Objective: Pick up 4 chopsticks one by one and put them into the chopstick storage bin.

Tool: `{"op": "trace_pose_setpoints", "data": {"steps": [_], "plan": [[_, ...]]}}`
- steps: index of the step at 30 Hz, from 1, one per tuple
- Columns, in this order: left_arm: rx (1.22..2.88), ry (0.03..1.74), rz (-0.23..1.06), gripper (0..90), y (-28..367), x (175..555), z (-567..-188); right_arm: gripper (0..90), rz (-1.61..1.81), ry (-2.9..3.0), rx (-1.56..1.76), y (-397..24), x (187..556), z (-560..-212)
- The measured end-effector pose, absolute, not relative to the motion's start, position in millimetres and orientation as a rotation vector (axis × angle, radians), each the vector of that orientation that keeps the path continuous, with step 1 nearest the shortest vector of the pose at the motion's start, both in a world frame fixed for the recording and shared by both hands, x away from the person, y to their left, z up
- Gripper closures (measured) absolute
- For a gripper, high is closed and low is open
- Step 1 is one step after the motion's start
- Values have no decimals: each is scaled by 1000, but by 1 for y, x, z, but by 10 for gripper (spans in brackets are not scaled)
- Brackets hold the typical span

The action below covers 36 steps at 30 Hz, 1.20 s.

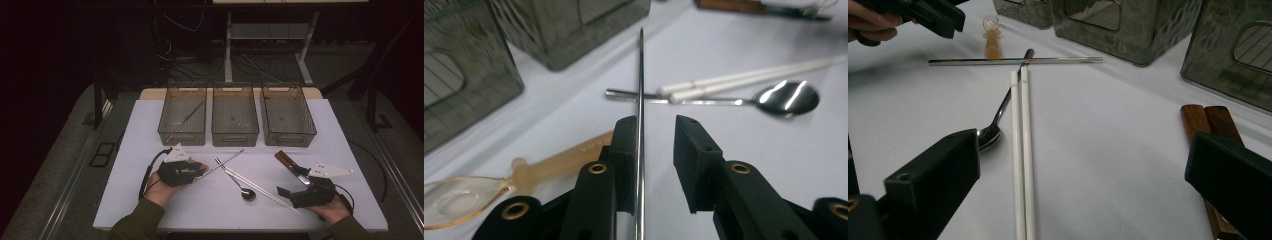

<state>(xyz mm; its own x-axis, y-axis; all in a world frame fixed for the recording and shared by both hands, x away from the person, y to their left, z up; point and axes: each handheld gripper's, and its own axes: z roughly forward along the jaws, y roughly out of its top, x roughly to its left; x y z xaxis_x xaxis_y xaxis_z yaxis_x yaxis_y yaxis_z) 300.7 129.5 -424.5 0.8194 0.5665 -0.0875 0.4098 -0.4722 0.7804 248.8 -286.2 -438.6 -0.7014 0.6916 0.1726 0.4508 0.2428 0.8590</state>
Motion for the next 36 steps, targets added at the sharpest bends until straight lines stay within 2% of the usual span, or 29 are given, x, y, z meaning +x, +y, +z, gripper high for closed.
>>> {"op": "trace_pose_setpoints", "data": {"steps": [23,36], "plan": [[2224,765,209,759,120,311,-449,13,1441,2276,1067,-286,249,-439],[2212,776,233,801,118,309,-452,13,1438,2279,1066,-285,249,-439]]}}
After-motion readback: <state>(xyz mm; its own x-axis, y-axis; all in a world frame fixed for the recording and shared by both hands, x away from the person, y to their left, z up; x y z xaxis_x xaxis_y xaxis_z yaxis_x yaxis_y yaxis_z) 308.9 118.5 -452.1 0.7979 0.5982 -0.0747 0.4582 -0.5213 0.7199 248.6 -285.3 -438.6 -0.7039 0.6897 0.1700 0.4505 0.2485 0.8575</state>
